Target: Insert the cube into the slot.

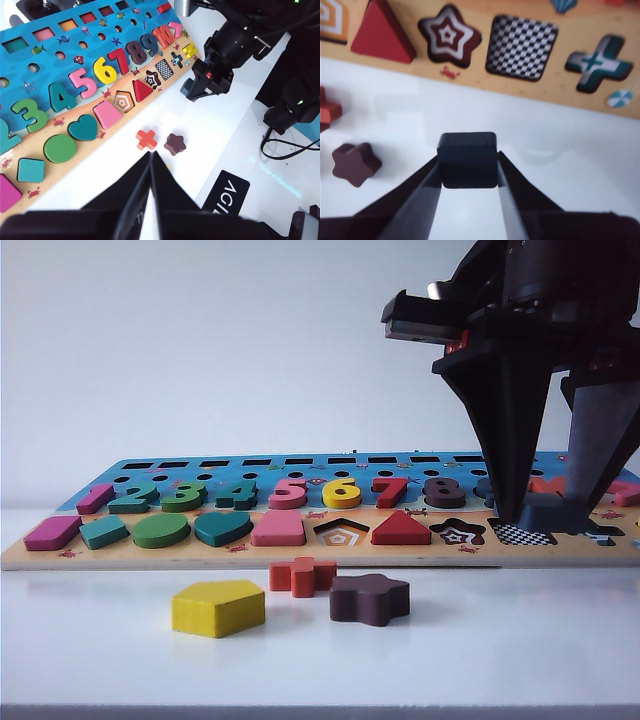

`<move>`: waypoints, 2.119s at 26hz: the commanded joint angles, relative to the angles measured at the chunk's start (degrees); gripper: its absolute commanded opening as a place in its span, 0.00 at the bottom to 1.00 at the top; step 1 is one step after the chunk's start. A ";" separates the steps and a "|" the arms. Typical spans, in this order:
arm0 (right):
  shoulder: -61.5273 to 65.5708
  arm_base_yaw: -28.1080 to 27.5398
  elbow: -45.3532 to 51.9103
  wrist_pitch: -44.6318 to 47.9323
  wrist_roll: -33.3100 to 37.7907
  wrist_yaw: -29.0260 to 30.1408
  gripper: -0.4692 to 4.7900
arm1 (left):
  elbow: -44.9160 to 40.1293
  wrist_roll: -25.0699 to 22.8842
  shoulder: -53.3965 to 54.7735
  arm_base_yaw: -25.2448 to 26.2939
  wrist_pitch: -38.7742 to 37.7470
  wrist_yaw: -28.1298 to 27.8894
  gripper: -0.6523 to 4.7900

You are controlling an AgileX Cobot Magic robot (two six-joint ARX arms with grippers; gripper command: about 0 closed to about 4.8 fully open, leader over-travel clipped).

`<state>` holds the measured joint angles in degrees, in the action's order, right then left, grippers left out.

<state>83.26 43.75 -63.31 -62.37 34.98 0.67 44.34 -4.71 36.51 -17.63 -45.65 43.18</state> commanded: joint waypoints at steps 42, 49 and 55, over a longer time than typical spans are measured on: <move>-11.15 -9.75 12.72 21.57 -5.14 0.24 0.14 | 0.20 -0.42 0.07 0.00 0.79 0.46 0.14; -8.92 -9.75 12.72 22.08 -5.22 0.66 0.14 | 0.20 -0.42 0.07 0.00 0.79 0.46 0.14; -8.79 -9.77 12.72 22.77 -5.25 0.61 0.13 | 0.20 -0.44 0.07 0.00 0.79 0.46 0.14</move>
<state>74.48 33.89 -50.46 -40.38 29.98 1.50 44.34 -4.71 36.51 -17.63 -45.67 43.18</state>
